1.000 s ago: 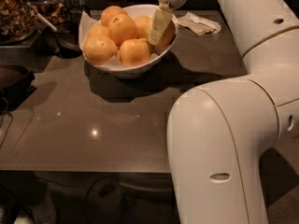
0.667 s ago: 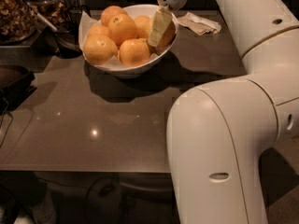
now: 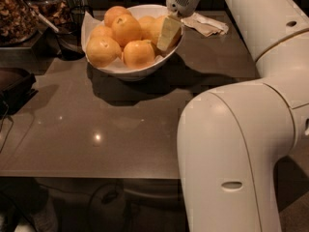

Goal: Pick orange from white bowl

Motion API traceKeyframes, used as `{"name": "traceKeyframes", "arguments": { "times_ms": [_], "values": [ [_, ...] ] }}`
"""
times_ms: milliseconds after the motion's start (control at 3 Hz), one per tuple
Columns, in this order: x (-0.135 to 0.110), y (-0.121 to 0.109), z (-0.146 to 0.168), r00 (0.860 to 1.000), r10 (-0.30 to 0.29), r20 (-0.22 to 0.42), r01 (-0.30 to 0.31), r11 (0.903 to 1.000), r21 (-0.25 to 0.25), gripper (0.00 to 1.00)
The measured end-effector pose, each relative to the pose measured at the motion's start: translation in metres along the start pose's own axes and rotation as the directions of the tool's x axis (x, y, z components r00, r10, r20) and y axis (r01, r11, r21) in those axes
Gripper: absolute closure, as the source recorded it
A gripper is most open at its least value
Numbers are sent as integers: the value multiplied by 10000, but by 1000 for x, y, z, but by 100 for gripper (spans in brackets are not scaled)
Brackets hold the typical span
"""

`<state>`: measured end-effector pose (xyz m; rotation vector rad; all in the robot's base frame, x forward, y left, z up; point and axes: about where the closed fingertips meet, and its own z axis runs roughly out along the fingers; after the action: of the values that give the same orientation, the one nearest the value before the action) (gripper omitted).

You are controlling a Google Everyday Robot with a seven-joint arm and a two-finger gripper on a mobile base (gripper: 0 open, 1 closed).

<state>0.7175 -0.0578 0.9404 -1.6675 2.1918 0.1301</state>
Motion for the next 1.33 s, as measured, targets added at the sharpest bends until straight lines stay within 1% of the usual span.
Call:
{"name": "traceKeyframes", "arguments": {
  "times_ms": [333,667,1000,1333],
  "values": [
    [5,0,0,9999,104,-105,-103,9999,132,65],
    [7,3,-6,9996,292,61,-294,9993,249,89],
    [0,3,-20,9965,201,811,-239,9987,458,100],
    [-9,13,-51,9794,-116,2016,-19,9978,665,100]
  ]
}}
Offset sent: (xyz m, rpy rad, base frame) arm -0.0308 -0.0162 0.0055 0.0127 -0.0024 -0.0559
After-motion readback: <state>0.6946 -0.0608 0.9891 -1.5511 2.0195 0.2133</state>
